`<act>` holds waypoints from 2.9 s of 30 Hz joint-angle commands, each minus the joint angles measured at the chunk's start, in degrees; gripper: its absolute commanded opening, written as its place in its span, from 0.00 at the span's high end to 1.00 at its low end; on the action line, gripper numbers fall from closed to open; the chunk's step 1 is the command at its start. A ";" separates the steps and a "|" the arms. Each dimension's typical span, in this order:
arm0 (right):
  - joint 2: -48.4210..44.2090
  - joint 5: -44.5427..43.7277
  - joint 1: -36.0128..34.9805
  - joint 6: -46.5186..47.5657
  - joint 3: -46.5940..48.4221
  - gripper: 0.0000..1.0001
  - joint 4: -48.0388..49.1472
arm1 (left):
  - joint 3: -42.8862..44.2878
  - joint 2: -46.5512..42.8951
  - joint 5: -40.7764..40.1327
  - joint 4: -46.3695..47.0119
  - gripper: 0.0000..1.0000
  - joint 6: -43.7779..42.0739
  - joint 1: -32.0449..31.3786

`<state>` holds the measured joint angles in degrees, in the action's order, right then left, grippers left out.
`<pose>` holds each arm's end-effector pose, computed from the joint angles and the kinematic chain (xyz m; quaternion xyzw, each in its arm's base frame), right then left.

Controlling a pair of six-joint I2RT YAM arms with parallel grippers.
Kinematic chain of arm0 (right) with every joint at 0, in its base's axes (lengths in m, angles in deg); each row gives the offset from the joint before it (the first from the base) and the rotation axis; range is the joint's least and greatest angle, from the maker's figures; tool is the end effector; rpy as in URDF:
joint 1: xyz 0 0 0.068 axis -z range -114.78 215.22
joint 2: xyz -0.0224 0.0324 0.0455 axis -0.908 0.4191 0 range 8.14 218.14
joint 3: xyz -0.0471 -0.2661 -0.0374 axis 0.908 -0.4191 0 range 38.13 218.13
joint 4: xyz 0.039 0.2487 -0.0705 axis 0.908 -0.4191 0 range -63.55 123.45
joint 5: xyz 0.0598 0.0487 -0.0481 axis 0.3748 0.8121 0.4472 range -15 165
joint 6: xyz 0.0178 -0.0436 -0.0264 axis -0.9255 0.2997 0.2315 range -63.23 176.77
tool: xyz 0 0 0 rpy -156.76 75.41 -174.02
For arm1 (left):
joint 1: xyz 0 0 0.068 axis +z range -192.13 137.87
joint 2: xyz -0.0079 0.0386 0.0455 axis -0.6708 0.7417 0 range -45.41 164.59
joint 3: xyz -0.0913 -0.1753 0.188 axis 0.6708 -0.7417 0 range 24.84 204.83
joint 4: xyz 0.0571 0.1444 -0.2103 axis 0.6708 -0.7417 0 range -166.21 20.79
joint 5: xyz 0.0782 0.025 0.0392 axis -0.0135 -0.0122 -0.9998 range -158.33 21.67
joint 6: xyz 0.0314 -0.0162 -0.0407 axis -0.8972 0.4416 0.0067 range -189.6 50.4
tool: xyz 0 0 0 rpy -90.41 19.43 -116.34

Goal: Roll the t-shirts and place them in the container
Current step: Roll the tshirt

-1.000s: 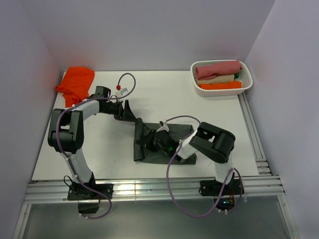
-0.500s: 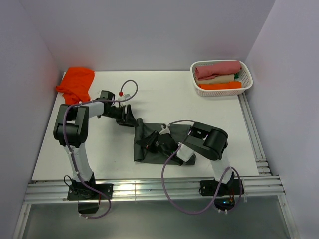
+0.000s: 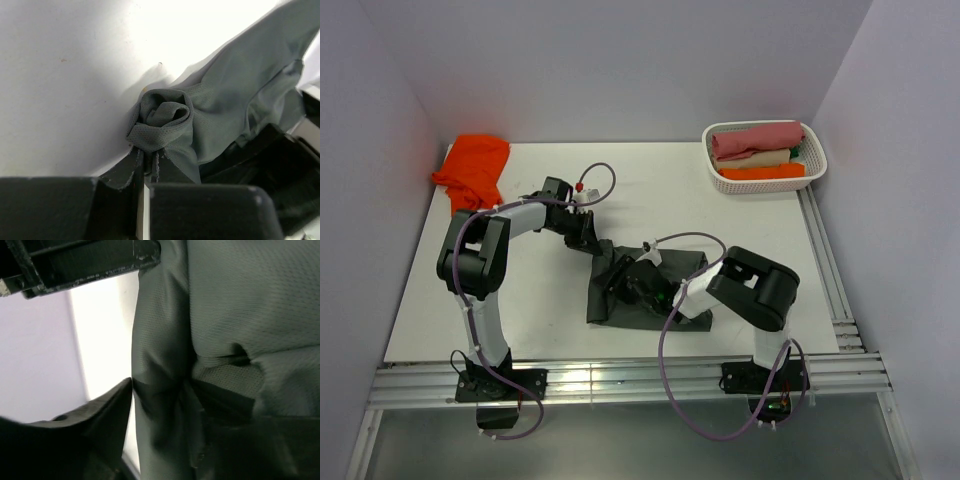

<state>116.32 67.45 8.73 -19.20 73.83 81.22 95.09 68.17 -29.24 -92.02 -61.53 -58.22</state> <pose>0.1874 0.2748 0.1030 0.1771 0.8221 0.4702 0.2677 0.3648 -0.1286 0.1380 0.1335 0.9149 -0.3608 0.1220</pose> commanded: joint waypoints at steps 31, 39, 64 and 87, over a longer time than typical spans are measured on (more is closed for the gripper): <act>12.93 -32.08 -13.56 7.85 64.22 0.37 -100.67 | 1.90 -2.66 -15.62 -3.91 1.00 -2.63 -4.82; 14.51 -30.86 -14.17 8.46 63.97 0.38 -98.84 | 1.90 -1.87 -15.71 -3.91 1.00 -2.63 -5.08; 4.96 -21.98 -14.79 2.93 40.52 0.79 -77.79 | 3.48 -3.27 -12.74 -4.53 0.55 -3.42 -5.00; -2.11 -6.78 -7.76 -9.38 -11.35 0.79 7.49 | -2.22 -3.02 13.38 -1.89 0.28 -6.41 1.42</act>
<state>110.46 57.53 0.78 -27.07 65.19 79.99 94.42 63.01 -20.01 -95.71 -66.58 -56.48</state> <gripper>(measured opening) 0.225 0.720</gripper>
